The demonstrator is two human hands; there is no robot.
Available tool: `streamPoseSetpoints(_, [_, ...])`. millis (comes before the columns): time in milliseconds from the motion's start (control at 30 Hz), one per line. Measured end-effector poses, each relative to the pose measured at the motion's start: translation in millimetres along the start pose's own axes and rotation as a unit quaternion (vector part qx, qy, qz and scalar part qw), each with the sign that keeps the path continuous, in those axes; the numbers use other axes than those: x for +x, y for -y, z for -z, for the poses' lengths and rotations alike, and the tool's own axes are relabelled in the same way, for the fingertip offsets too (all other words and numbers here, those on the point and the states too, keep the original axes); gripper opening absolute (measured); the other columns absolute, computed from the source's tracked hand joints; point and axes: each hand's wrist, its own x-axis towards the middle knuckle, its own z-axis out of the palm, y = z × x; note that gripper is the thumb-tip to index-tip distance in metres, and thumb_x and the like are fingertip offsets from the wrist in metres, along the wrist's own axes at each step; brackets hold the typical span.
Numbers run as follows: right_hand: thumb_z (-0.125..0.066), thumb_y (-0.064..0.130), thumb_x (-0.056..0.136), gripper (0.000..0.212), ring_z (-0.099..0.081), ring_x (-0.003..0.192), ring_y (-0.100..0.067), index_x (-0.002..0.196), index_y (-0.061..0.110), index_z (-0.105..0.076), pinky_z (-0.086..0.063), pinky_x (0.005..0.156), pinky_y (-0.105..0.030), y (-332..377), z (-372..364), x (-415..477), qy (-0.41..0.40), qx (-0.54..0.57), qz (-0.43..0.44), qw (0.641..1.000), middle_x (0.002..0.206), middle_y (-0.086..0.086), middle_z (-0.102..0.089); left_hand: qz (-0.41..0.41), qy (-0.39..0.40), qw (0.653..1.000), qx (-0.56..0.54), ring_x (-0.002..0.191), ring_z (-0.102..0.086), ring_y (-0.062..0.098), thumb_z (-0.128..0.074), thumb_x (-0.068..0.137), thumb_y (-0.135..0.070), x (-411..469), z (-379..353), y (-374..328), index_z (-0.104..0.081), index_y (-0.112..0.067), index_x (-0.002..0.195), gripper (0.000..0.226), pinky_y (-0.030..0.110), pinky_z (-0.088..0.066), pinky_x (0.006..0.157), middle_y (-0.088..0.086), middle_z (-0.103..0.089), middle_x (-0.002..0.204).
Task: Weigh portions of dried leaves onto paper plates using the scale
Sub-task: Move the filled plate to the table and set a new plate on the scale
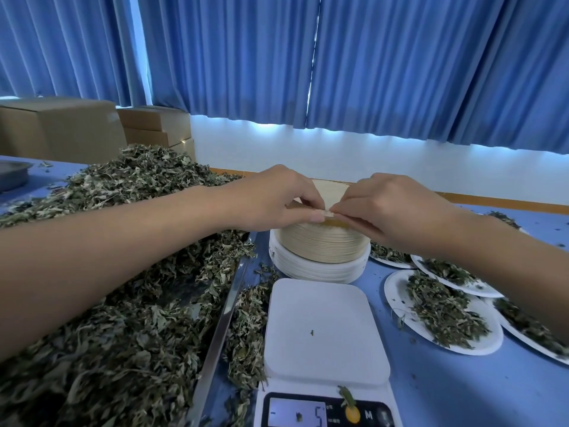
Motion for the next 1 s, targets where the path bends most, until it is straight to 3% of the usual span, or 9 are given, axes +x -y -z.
streamPoseSetpoints(133, [-0.038, 0.027, 0.110, 0.040, -0.064, 0.083, -0.032, 0.101, 0.009, -0.074, -0.049, 0.076, -0.042, 3.3, -3.9, -4.3, -0.054, -0.040, 0.006, 0.998, 0.088, -0.008, -0.069, -0.005, -0.001, 0.996, 0.087, 0.096, -0.058, 0.009, -0.060, 0.100, -0.029, -1.9, 3.1, -3.1, -0.071, -0.025, 0.120, 0.024, 0.041, -0.050, 0.089, -0.014, -0.068, 0.109])
streamPoseSetpoints(300, [-0.052, 0.030, 0.104, 0.032, -0.065, 0.078, -0.033, 0.099, 0.008, -0.075, -0.050, 0.069, -0.042, 4.6, -0.8, -11.2, -0.101, -0.039, -0.007, 0.994, 0.088, -0.009, -0.070, -0.027, -0.066, 0.977, 0.199, 0.096, -0.063, 0.023, -0.048, 0.104, -0.027, -9.1, 6.4, -17.6, -0.069, -0.022, 0.117, 0.025, 0.044, -0.051, 0.079, -0.004, -0.068, 0.105])
streamPoseSetpoints(467, [-0.069, 0.008, 0.095, 0.009, -0.066, 0.072, -0.034, 0.097, 0.006, -0.078, -0.050, 0.064, -0.043, 33.4, 5.8, -40.3, -0.168, -0.016, -0.016, 0.985, 0.086, -0.010, -0.072, -0.064, -0.075, 0.979, 0.177, 0.104, -0.064, 0.021, -0.046, 0.106, -0.030, -46.7, -2.9, -41.6, -0.068, -0.022, 0.123, 0.029, 0.043, -0.050, 0.084, -0.005, -0.070, 0.114])
streamPoseSetpoints(600, [-0.064, 0.008, 0.097, 0.017, -0.069, 0.076, -0.031, 0.103, 0.003, -0.079, -0.050, 0.064, -0.041, 72.9, 7.1, -79.7, -0.233, 0.006, 0.002, 0.973, 0.093, -0.010, -0.075, -0.133, -0.090, 0.973, 0.166, 0.099, -0.069, 0.026, -0.054, 0.104, -0.025, -85.6, -15.5, -68.6, -0.072, -0.015, 0.120, 0.026, 0.045, -0.055, 0.079, 0.000, -0.074, 0.110])
streamPoseSetpoints(733, [-0.069, 0.009, 0.092, 0.019, -0.071, 0.079, -0.026, 0.109, 0.005, -0.079, -0.049, 0.064, -0.040, 109.1, 4.5, -114.7, -0.224, 0.037, 0.013, 0.974, 0.097, -0.006, -0.075, -0.180, -0.080, 0.970, 0.141, 0.092, -0.072, 0.025, -0.062, 0.100, -0.021, -117.8, -30.8, -90.6, -0.074, -0.015, 0.115, 0.021, 0.043, -0.057, 0.074, -0.001, -0.075, 0.106])
streamPoseSetpoints(867, [-0.059, 0.028, 0.100, 0.029, -0.071, 0.089, -0.020, 0.115, 0.013, -0.078, -0.053, 0.066, -0.039, 125.9, -9.5, -133.4, -0.174, 0.103, -0.004, 0.979, 0.104, 0.001, -0.075, -0.127, 0.038, 0.986, 0.101, 0.107, -0.066, 0.016, -0.051, 0.105, -0.032, -125.8, -43.5, -96.1, -0.068, -0.026, 0.128, 0.029, 0.040, -0.052, 0.087, -0.010, -0.071, 0.119])
streamPoseSetpoints(933, [-0.053, 0.033, 0.102, 0.034, -0.069, 0.103, -0.018, 0.119, 0.014, -0.077, -0.054, 0.079, -0.040, 130.1, -17.3, -141.9, -0.171, 0.156, -0.079, 0.970, 0.115, 0.003, -0.073, -0.088, 0.070, 0.991, 0.078, 0.109, -0.064, 0.009, -0.053, 0.103, -0.040, -123.3, -43.2, -93.1, -0.067, -0.029, 0.127, 0.030, 0.037, -0.051, 0.092, -0.015, -0.069, 0.122])
streamPoseSetpoints(1000, [-0.049, 0.033, 0.103, 0.035, -0.064, 0.109, -0.014, 0.118, 0.015, -0.075, -0.050, 0.092, -0.034, 132.8, -19.7, -150.7, -0.186, 0.222, -0.173, 0.941, 0.118, 0.007, -0.069, -0.031, 0.051, 0.998, 0.021, 0.107, -0.065, 0.003, -0.052, 0.099, -0.054, -122.6, -37.8, -89.4, -0.069, -0.030, 0.123, 0.038, 0.035, -0.052, 0.096, -0.017, -0.069, 0.121])
